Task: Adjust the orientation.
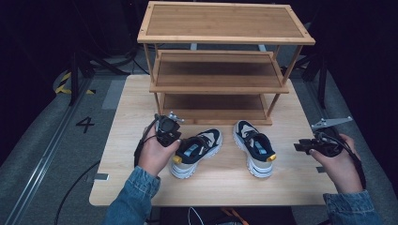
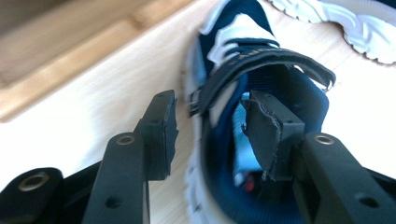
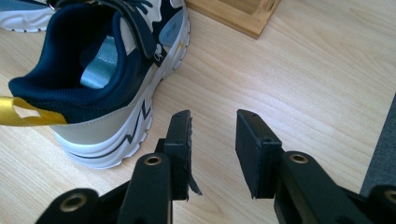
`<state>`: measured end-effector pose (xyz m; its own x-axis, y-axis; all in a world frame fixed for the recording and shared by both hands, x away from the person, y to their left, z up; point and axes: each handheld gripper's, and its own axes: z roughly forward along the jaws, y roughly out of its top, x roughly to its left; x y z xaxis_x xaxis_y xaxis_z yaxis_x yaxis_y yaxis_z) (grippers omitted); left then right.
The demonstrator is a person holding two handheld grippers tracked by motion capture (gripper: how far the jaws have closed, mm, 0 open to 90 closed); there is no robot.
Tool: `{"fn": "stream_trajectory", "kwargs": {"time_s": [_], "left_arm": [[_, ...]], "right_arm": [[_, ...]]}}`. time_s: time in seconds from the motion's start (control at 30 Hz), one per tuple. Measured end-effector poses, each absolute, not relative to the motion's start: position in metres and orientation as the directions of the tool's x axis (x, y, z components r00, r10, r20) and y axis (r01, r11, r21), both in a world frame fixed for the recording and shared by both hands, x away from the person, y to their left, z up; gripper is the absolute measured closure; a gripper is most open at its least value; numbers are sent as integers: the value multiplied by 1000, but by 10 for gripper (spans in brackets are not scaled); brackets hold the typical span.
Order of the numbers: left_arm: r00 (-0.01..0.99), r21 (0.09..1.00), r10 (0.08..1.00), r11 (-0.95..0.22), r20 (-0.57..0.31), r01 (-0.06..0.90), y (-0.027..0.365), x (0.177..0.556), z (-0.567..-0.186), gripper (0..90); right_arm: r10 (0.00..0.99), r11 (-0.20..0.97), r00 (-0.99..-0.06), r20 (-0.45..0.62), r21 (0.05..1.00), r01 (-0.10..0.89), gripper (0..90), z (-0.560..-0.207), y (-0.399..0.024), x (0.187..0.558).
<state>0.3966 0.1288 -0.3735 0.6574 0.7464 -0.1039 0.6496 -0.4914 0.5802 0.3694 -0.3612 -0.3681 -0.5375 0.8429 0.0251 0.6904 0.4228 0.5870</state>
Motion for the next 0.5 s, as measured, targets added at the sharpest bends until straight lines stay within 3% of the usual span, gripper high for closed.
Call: {"fn": "stream_trajectory", "kwargs": {"time_s": [0.27, 0.33, 0.5], "left_arm": [[605, 456, 795, -519, -53, 723, 156, 391, -378, 648], [605, 417, 795, -536, -43, 734, 154, 391, -383, 641], [637, 356, 764, -570, -100, 740, 149, 389, -395, 670]], "right_arm": [[830, 437, -558, 24, 595, 675, 677, -366, -355, 379], [823, 444, -567, 23, 596, 669, 676, -365, -351, 380], [808, 461, -589, 15, 608, 647, 676, -360, -343, 382]]}}
